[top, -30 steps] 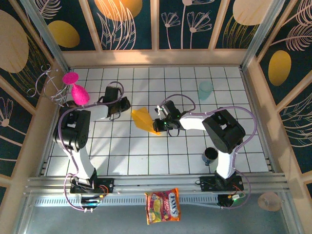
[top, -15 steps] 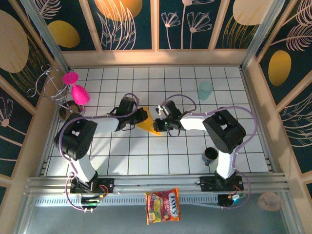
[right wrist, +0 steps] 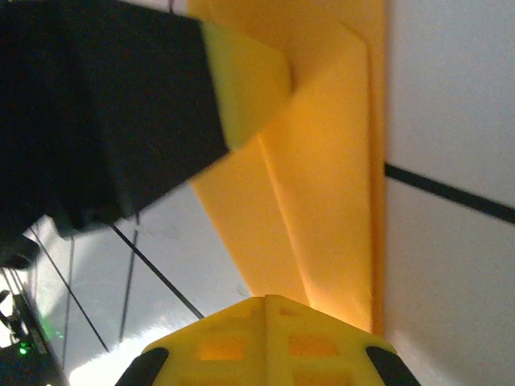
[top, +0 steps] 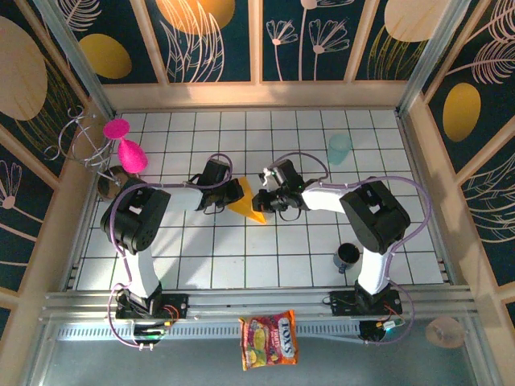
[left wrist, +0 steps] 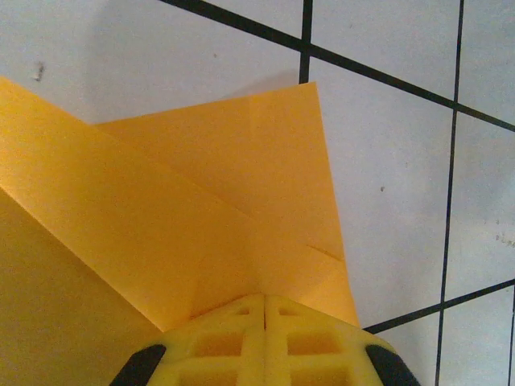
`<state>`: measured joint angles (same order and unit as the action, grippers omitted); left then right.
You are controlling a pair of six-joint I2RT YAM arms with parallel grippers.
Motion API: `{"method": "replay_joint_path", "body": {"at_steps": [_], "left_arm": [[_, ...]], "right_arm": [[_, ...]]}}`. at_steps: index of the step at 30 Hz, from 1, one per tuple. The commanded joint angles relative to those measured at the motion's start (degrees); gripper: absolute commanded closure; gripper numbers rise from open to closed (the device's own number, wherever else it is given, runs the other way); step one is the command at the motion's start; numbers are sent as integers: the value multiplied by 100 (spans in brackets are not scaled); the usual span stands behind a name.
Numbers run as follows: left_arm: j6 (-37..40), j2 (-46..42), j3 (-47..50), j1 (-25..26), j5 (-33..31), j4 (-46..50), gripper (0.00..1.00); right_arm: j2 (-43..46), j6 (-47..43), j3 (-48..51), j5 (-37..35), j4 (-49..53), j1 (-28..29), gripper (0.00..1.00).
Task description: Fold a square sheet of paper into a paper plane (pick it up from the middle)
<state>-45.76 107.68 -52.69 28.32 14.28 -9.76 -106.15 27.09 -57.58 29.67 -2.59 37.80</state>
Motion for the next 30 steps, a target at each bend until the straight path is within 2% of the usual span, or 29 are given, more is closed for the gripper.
{"method": "replay_joint_path", "body": {"at_steps": [1,11,16,22,30], "left_arm": [[-56,260,-40,-10,-165,453,95],[-47,368,-110,-10,-143,604,95],[-74,429,-102,-12,-289,779,96],[-134,465,-45,-8,-440,888,96],[-68,342,-40,-11,-361,794,96]], "right_arm": [[-181,162,-343,-45,-93,-10,100],[-798,-19,-719,21,195,8,100],[-803,-185,-530,74,341,8,100],[-367,-342,224,69,497,4,100],[888,-321,1728,19,280,7,100]]}}
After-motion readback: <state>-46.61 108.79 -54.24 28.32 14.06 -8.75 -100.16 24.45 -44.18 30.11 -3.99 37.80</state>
